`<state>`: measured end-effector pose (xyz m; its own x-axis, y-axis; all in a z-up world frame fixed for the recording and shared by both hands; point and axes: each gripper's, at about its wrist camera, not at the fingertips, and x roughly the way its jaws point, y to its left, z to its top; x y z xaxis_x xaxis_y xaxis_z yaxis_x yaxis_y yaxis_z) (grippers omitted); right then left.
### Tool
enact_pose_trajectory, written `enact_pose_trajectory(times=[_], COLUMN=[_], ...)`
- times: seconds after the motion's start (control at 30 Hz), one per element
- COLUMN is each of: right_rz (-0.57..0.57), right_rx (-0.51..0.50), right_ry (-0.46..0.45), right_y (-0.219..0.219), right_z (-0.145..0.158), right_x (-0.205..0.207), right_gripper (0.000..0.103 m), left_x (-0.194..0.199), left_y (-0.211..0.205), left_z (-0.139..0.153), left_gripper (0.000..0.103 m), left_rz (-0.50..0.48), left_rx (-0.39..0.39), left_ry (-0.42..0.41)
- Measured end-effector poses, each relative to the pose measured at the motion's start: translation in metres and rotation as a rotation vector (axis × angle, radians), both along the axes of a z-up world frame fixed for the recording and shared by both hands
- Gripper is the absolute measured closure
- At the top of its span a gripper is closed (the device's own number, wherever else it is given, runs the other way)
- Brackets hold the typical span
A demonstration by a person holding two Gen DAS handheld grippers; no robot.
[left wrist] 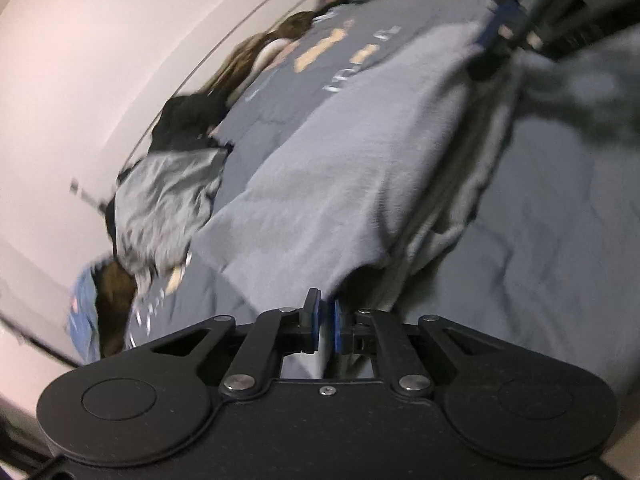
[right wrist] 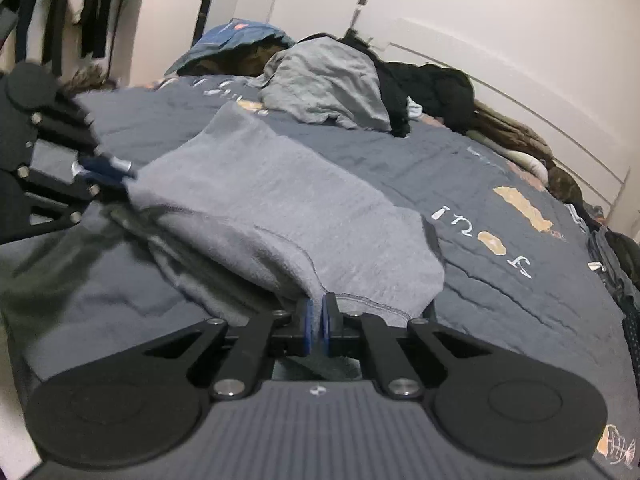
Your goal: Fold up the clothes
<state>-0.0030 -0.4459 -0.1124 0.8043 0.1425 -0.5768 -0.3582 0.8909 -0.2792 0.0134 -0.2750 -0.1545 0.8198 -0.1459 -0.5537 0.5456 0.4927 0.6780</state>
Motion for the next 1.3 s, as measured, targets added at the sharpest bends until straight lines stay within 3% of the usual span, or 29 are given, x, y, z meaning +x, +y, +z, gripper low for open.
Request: enact_pose_trajectory(times=[0.1, 0.2, 0.37, 0.5, 0.7, 0.8, 1.07, 1.13, 1.3], right_rz=[0.000, -0.007, 0.013, -0.010, -0.017, -0.023, -0.020, -0.015, -0.014], right_rx=[-0.019, -0.042, -0.091, -0.068, -0.052, -0.034, -0.025, -0.030, -0.027], right_ry=[0.001, -0.004, -0.004, -0.021, -0.020, -0.012, -0.003, 0.001, 0.005], right_y=[0.001, 0.000, 0.004, -0.003, -0.004, -0.007, -0.007, -0.007, -0.007], right_z=[-0.004, -0.006, -0.013, -0.008, -0.007, -0.006, -0.007, -0.008, -0.008], right_x=[0.000, 0.002, 0.003, 0.006, 0.006, 0.008, 0.008, 0.007, 0.008], right_gripper=[0.098, 0.098, 0.098, 0.098, 0.098, 0.096, 0.096, 0.096, 0.096], left_x=[0.003, 0.008, 0.008, 0.000, -0.009, -0.006, 0.012, 0.015, 0.031], left_y=[0.001, 0.011, 0.018, 0.027, 0.030, 0.019, 0.008, 0.012, 0.035], left_z=[0.000, 0.007, 0.009, 0.023, 0.037, 0.025, 0.001, 0.008, 0.031], left_gripper=[0.100, 0.100, 0.095, 0.077, 0.079, 0.083, 0.083, 0.089, 0.089], left_rz=[-0.009, 0.025, 0.051, 0.055, -0.023, -0.030, 0.004, 0.018, 0.096], left_rx=[0.001, 0.029, 0.017, -0.071, -0.252, -0.209, -0.067, -0.114, -0.297], left_ry=[0.010, -0.039, 0.052, 0.079, 0.246, 0.259, 0.146, 0.162, 0.289])
